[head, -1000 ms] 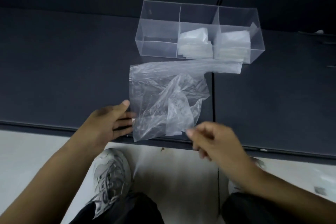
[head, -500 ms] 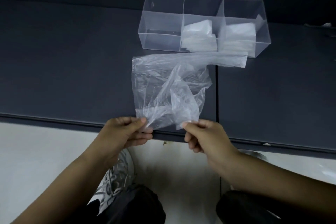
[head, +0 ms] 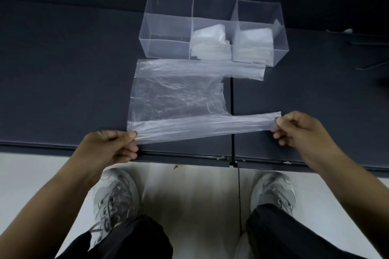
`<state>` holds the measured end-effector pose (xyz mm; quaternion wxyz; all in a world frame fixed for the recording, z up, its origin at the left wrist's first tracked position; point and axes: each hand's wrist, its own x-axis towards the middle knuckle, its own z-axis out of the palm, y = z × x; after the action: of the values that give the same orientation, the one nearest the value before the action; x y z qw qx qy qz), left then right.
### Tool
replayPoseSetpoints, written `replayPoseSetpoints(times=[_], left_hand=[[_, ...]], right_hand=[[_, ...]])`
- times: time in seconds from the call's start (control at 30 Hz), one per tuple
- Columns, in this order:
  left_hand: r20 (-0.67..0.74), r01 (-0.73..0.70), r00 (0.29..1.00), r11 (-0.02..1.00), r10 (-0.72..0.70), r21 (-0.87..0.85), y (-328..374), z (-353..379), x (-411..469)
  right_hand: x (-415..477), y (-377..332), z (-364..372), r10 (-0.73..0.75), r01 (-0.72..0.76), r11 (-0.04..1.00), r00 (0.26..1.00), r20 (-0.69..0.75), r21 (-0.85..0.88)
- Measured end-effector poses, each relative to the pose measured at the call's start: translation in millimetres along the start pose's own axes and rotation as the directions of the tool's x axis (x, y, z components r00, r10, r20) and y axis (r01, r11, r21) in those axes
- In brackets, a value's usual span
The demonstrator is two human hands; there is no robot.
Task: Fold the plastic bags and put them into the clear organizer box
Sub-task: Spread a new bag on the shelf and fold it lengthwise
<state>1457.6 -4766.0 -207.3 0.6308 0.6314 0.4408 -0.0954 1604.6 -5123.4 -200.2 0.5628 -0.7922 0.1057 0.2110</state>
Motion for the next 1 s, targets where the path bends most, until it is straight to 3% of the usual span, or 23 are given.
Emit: replayPoseSetpoints(times=[0.2, 0.27, 0.3, 0.33, 0.4, 0.43, 0.5, 0.6, 0.7, 0.83, 1.0], left_hand=[[0.096, 0.0, 0.995, 0.98, -0.019, 0.199, 7, -2, -5], [0.025, -0.079, 0.997, 0.95, 0.075, 0.301, 9, 0, -8], [-0.051, -0.157, 0.98, 0.905, 0.192, 0.395, 11, 2, -9], [-0.128, -0.242, 0.927, 0.821, 0.354, 0.516, 13, 6, -11], [-0.148, -0.422, 0.718, 0.594, 0.68, 0.685, 20, 23, -14], [-0.074, -0.505, 0.634, 0.484, 0.77, 0.714, 22, 34, -13], [0.148, -0.608, 0.567, 0.29, 0.81, 0.739, 19, 57, -7], [0.354, -0.567, 0.628, 0.096, 0.693, 0.818, 8, 75, 6], [0.428, -0.485, 0.67, -0.078, 0.606, 0.871, -6, 73, 19], [0.422, -0.477, 0.677, -0.077, 0.603, 0.875, -12, 71, 25], [0.42, -0.466, 0.683, -0.087, 0.597, 0.881, -14, 69, 28]], right_hand=[[0, 4, -21, 0.075, -0.092, 0.95, 0.995, -0.068, -0.299], [-4, 1, -29, 0.046, -0.105, 0.834, 0.992, -0.122, -0.542], [-7, -3, -30, 0.008, -0.109, 0.74, 0.988, -0.153, -0.664], [-10, -10, -26, -0.068, -0.101, 0.651, 0.979, -0.19, -0.753], [-15, -23, -7, -0.367, 0.055, 0.563, 0.911, -0.189, -0.825], [-19, -30, 12, -0.518, 0.197, 0.524, 0.846, -0.127, -0.828], [-29, -44, 62, -0.627, 0.454, 0.45, 0.774, 0.09, -0.769], [-37, -48, 139, -0.529, 0.685, 0.396, 0.714, 0.458, -0.612], [-25, -29, 171, -0.437, 0.705, 0.305, 0.701, 0.564, -0.64], [-3, 4, 136, -0.378, 0.556, 0.12, 0.791, 0.48, -0.822], [4, 28, 64, -0.343, 0.295, 0.189, 0.914, 0.218, -0.937]])
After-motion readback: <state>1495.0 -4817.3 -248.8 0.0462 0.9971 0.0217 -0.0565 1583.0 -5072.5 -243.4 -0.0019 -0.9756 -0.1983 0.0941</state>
